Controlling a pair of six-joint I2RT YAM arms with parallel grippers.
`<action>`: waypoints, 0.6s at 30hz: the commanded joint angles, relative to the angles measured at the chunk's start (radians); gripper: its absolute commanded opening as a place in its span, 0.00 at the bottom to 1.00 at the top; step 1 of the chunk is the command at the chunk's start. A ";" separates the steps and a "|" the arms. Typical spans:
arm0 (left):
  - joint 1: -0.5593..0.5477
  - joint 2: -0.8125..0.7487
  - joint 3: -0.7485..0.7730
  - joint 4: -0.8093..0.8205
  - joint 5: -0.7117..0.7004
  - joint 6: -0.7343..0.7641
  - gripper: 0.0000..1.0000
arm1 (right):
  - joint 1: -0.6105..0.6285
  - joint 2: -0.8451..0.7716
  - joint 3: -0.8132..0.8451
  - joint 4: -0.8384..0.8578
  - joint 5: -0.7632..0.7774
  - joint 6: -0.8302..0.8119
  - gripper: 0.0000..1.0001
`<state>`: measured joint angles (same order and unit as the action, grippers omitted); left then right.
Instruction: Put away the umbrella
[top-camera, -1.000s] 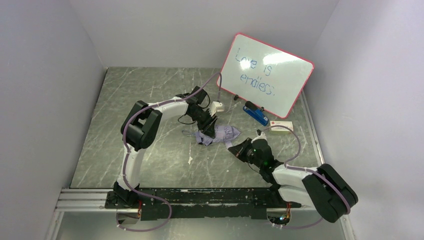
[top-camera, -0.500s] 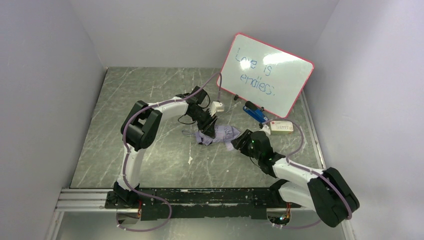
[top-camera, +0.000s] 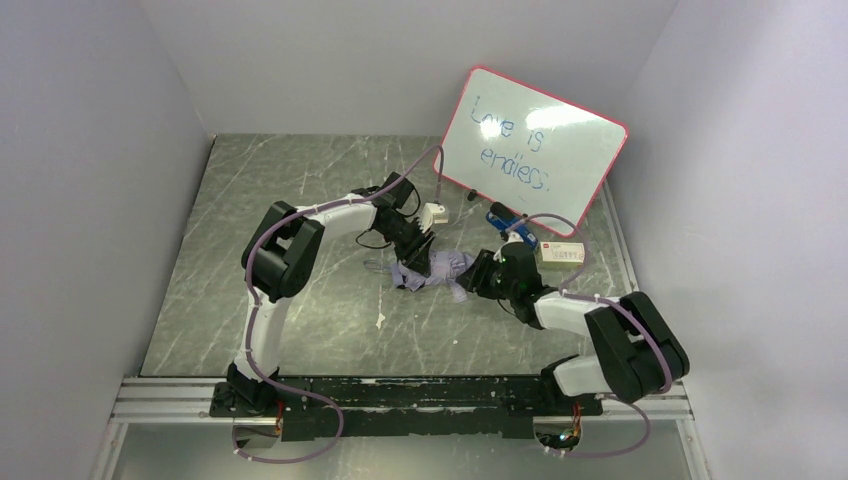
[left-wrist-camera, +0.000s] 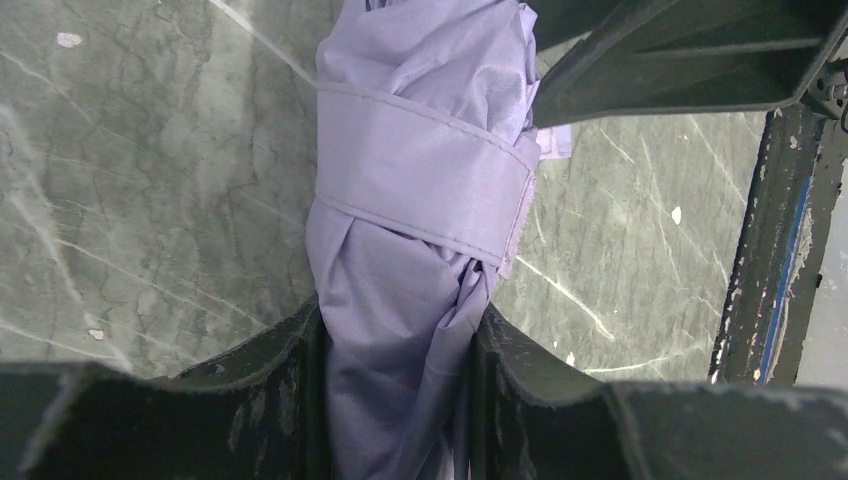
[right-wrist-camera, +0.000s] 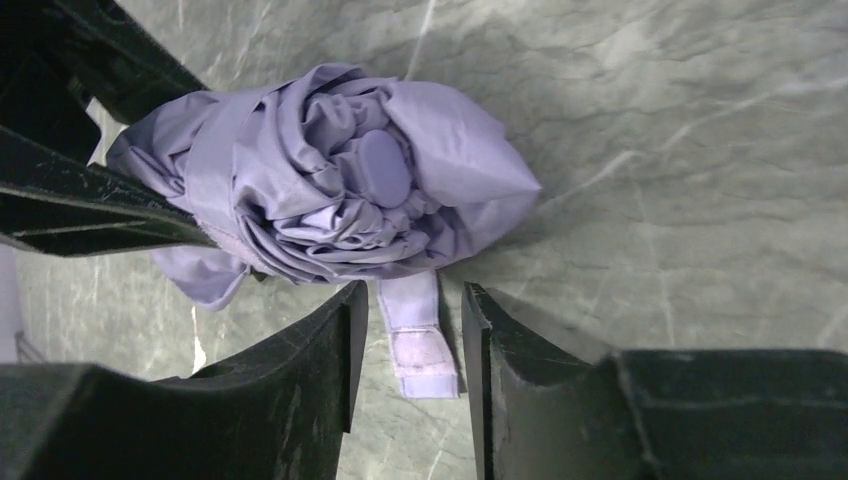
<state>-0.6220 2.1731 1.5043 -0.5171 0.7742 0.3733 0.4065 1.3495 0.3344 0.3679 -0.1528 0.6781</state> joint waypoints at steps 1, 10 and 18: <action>-0.027 0.151 -0.075 -0.029 -0.297 0.021 0.05 | -0.005 0.061 -0.017 0.060 -0.136 -0.027 0.42; -0.027 0.153 -0.075 -0.025 -0.293 0.016 0.05 | -0.004 0.142 -0.069 0.197 -0.194 0.087 0.38; -0.027 0.155 -0.073 -0.026 -0.293 0.016 0.05 | -0.002 0.096 -0.123 0.198 -0.092 0.174 0.40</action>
<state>-0.6220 2.1746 1.5043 -0.5167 0.7742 0.3725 0.4049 1.4536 0.2577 0.6273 -0.3050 0.8097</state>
